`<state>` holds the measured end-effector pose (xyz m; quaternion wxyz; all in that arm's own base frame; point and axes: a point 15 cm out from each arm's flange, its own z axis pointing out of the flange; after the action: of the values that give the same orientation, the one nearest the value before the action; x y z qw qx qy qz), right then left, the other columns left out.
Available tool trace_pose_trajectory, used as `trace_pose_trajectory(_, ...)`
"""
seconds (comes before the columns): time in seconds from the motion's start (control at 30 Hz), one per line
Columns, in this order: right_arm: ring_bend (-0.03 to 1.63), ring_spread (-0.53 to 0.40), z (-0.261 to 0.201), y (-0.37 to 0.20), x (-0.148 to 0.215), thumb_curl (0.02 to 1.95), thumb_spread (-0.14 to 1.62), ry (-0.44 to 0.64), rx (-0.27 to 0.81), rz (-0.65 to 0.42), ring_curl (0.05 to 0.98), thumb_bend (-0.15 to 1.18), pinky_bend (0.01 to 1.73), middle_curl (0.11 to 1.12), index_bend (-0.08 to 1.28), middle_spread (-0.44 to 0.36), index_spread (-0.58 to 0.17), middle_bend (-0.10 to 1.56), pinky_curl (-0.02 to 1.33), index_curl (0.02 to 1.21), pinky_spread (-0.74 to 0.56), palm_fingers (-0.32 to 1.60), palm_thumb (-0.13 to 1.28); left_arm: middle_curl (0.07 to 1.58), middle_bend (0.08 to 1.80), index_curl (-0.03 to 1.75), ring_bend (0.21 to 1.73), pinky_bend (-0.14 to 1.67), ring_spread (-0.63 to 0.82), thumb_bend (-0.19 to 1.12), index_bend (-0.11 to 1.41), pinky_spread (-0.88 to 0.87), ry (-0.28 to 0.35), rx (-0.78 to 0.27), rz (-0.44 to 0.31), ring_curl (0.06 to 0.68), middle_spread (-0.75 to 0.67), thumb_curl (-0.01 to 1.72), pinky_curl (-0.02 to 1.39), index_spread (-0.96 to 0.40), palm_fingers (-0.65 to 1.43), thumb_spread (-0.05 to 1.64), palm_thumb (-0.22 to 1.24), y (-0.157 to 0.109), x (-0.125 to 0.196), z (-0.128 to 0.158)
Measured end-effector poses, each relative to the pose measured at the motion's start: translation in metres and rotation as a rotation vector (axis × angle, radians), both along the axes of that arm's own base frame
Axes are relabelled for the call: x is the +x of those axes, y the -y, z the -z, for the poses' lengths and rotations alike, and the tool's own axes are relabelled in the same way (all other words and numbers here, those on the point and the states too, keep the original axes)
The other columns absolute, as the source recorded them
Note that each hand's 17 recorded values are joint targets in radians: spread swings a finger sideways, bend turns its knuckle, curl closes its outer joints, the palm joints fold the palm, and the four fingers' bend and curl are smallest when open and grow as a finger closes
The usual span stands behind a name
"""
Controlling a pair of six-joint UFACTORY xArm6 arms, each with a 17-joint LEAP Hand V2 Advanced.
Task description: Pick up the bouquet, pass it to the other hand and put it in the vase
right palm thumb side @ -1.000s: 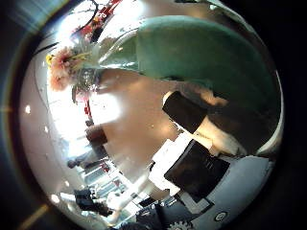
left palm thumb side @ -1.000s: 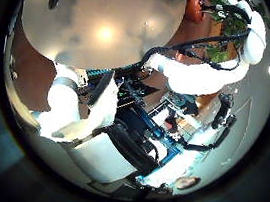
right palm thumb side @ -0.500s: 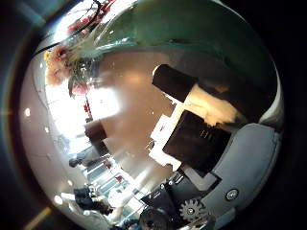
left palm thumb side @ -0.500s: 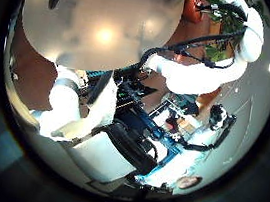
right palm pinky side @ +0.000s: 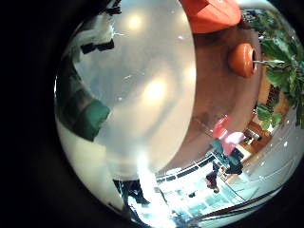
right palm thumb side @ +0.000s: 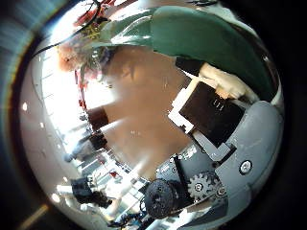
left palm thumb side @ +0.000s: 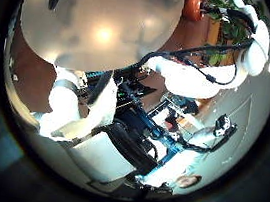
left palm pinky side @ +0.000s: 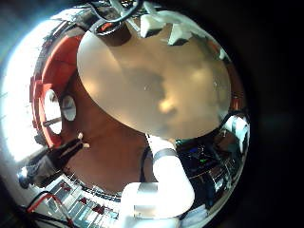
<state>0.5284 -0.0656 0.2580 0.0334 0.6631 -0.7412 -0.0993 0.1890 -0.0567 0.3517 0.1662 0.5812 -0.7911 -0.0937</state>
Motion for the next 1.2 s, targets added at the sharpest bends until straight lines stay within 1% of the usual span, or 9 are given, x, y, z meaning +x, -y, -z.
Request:
trace_pose_trajectory(0.1, 1.45, -0.197, -0.043, 0.009, -0.003, 0.77, 0.84, 0.079, -0.02, -0.002, 0.626, 0.07, 1.5, 0.8, 1.16, -0.143, -0.269, 1.36, 0.47, 0.88, -0.19, 1.14, 1.15, 0.28, 0.17, 0.46, 0.45, 0.19, 0.5, -0.02, 0.24, 0.5, 0.008, -0.003, 0.0, 0.208, 0.31, 0.34, 0.32, -0.09, 0.2, 1.15, 0.43, 0.0, 0.001, -0.001)
trace_pose_trajectory(0.23, 1.47, -0.196, -0.095, 0.009, -0.01, 0.81, 0.85, 0.188, -0.011, -0.05, 0.645, 0.07, 1.5, 0.8, 1.18, -0.136, -0.257, 1.38, 0.5, 0.89, -0.18, 1.12, 1.16, 0.28, 0.18, 0.47, 0.45, 0.19, 0.49, -0.02, 0.24, 0.49, 0.047, -0.026, -0.006, 0.206, 0.29, 0.34, 0.31, -0.09, 0.22, 1.15, 0.43, 0.004, 0.008, -0.005)
trace_pose_trajectory(0.33, 1.48, -0.193, -0.116, 0.004, -0.019, 0.85, 0.85, 0.242, 0.061, -0.047, 0.655, 0.07, 1.49, 0.8, 1.18, -0.131, -0.25, 1.39, 0.53, 0.9, -0.17, 1.11, 1.16, 0.29, 0.18, 0.47, 0.45, 0.19, 0.48, -0.02, 0.25, 0.49, 0.077, -0.052, -0.029, 0.206, 0.27, 0.34, 0.31, -0.09, 0.25, 1.15, 0.43, 0.006, 0.014, -0.011)
trace_pose_trajectory(0.6, 1.49, -0.19, -0.168, -0.001, -0.056, 0.93, 0.86, 0.431, 0.315, -0.047, 0.674, 0.06, 1.46, 0.8, 1.19, -0.121, -0.239, 1.4, 0.58, 0.9, -0.16, 1.11, 1.16, 0.3, 0.18, 0.47, 0.47, 0.19, 0.45, -0.02, 0.26, 0.47, 0.08, -0.143, -0.05, 0.206, 0.23, 0.34, 0.3, -0.11, 0.3, 1.15, 0.43, 0.018, 0.007, -0.025)
trace_pose_trajectory(0.73, 1.49, -0.189, -0.192, -0.002, -0.069, 0.97, 0.86, 0.522, 0.436, -0.034, 0.678, 0.06, 1.45, 0.79, 1.19, -0.118, -0.236, 1.41, 0.61, 0.9, -0.16, 1.11, 1.16, 0.31, 0.19, 0.47, 0.48, 0.19, 0.42, -0.02, 0.25, 0.45, 0.135, -0.169, -0.08, 0.204, 0.21, 0.33, 0.3, -0.11, 0.33, 1.15, 0.42, 0.016, 0.013, -0.042)
trace_pose_trajectory(0.83, 1.49, -0.187, -0.212, -0.014, -0.081, 1.0, 0.86, 0.572, 0.571, -0.054, 0.679, 0.06, 1.43, 0.79, 1.19, -0.117, -0.233, 1.4, 0.63, 0.9, -0.16, 1.12, 1.16, 0.32, 0.2, 0.48, 0.48, 0.18, 0.4, -0.03, 0.25, 0.44, 0.175, -0.211, -0.096, 0.202, 0.19, 0.33, 0.29, -0.12, 0.36, 1.15, 0.38, 0.022, 0.02, -0.053)
trace_pose_trajectory(1.03, 1.49, -0.186, -0.238, -0.051, -0.115, 1.06, 0.85, 0.568, 0.889, -0.125, 0.685, 0.05, 1.41, 0.78, 1.19, -0.115, -0.228, 1.4, 0.66, 0.9, -0.17, 1.12, 1.16, 0.34, 0.23, 0.48, 0.49, 0.18, 0.35, -0.03, 0.23, 0.4, 0.248, -0.397, -0.152, 0.197, 0.14, 0.32, 0.28, -0.12, 0.4, 1.14, 0.32, 0.044, 0.035, -0.075)
trace_pose_trajectory(1.13, 1.49, -0.185, -0.245, -0.067, -0.137, 1.08, 0.85, 0.548, 1.012, -0.189, 0.686, 0.04, 1.4, 0.78, 1.19, -0.115, -0.226, 1.4, 0.68, 0.9, -0.17, 1.12, 1.15, 0.35, 0.23, 0.48, 0.49, 0.18, 0.33, -0.03, 0.22, 0.38, 0.254, -0.518, -0.175, 0.196, 0.13, 0.31, 0.28, -0.13, 0.41, 1.13, 0.3, 0.053, 0.04, -0.08)
trace_pose_trajectory(1.2, 1.49, -0.185, -0.245, -0.071, -0.146, 1.09, 0.85, 0.543, 1.061, -0.221, 0.687, 0.04, 1.39, 0.78, 1.19, -0.114, -0.225, 1.4, 0.69, 0.9, -0.17, 1.12, 1.15, 0.35, 0.22, 0.47, 0.5, 0.2, 0.33, -0.03, 0.19, 0.38, 0.247, -0.618, -0.189, 0.196, 0.14, 0.31, 0.29, -0.11, 0.39, 1.13, 0.28, 0.063, 0.042, -0.084)
